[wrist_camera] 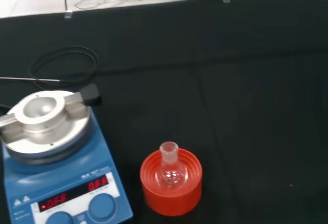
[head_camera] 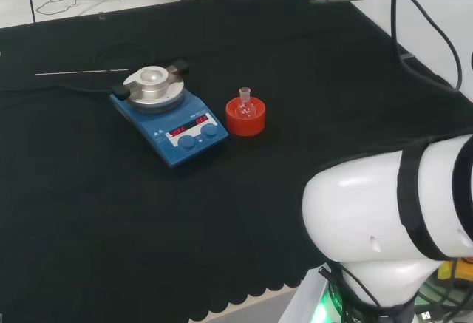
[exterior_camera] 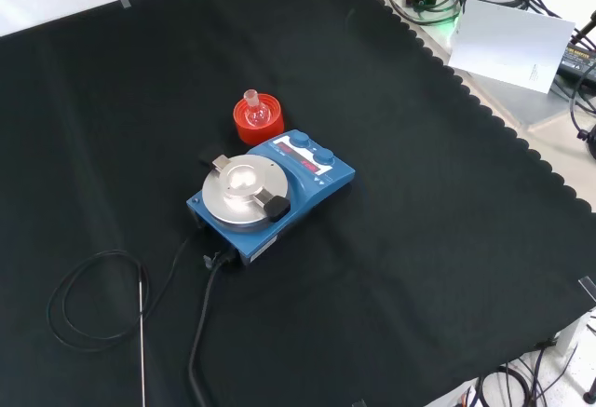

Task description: Pick up the round-bottom flask.

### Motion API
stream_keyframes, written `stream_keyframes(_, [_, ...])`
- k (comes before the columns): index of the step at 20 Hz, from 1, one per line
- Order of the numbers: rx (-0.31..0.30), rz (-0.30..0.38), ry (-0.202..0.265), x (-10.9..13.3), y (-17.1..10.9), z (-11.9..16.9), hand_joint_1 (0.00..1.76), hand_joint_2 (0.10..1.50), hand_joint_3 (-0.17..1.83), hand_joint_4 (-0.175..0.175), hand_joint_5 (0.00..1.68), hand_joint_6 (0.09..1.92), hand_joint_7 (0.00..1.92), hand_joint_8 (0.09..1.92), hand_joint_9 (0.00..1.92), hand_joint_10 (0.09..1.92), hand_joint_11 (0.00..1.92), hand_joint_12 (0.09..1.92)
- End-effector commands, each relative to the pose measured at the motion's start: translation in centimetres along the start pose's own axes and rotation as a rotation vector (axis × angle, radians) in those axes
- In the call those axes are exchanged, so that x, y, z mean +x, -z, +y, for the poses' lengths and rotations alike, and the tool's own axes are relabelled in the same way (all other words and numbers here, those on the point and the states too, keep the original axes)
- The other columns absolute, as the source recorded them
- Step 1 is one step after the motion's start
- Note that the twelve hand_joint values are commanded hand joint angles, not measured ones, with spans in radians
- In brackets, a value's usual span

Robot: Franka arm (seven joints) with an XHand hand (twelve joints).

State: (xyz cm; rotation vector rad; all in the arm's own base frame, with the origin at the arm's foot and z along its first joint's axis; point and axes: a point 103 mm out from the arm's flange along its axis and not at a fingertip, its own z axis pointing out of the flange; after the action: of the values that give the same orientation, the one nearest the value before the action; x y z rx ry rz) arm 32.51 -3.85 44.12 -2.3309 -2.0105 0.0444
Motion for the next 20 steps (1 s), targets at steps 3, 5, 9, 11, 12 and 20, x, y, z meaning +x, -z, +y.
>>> stream_keyframes(3, [0.048,0.023,-0.034,-2.0,-5.2,4.5,0.25,1.23,0.28,-0.015,0.40,0.28,0.17,0.59,0.27,0.65,0.00,1.40])
stream_keyframes(5, [0.069,0.032,-0.034,-2.5,-6.6,6.1,0.25,1.23,0.28,-0.016,0.40,0.28,0.17,0.60,0.27,0.65,0.00,1.40])
stream_keyframes(9, [0.098,0.050,-0.037,-3.9,-8.7,8.7,0.27,1.22,0.27,-0.017,0.40,0.28,0.18,0.60,0.27,0.65,0.00,1.40])
stream_keyframes(11, [0.114,0.042,-0.039,-4.3,-9.8,9.7,0.34,1.19,0.26,-0.017,0.41,0.27,0.18,0.60,0.27,0.66,0.00,1.41])
stream_keyframes(12, [0.117,0.051,-0.042,-4.5,-10.3,10.1,0.38,1.17,0.25,-0.016,0.42,0.27,0.18,0.60,0.27,0.66,0.00,1.41])
stream_keyframes(20, [0.199,0.145,-0.041,-4.8,-15.8,12.3,0.57,1.02,0.33,-0.016,0.48,0.23,0.20,0.62,0.31,0.66,0.03,1.42])
